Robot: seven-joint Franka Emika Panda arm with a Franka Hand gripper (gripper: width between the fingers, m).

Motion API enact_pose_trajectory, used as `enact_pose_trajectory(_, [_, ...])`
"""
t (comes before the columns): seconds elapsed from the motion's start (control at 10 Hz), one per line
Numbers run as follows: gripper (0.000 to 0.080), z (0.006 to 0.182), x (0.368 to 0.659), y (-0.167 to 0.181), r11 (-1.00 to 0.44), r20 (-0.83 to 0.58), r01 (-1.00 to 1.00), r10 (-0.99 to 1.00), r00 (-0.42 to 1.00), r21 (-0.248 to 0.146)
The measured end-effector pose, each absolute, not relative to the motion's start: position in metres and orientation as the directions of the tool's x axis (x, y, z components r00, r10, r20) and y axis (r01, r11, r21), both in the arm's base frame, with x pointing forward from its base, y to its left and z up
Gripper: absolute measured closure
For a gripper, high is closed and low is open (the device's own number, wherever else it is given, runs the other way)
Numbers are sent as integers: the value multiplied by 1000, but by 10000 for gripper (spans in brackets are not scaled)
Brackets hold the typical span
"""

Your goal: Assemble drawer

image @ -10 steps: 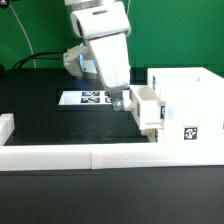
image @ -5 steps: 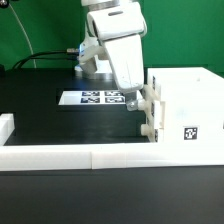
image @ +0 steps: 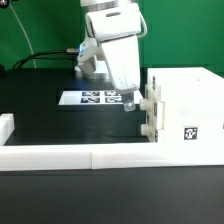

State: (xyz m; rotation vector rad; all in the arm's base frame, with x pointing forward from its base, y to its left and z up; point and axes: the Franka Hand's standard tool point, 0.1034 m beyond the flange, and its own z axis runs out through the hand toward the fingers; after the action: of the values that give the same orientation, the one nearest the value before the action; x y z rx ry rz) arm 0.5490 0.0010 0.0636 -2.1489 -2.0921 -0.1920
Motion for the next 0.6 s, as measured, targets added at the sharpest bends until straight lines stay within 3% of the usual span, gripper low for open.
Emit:
enact_pose_trajectory(0.3, [151,67,542,-25,-67,179,998,981,68,-11])
enact_pose_trajectory(0.6, [151,66,541,-25,-74,180,997,981,75,-14])
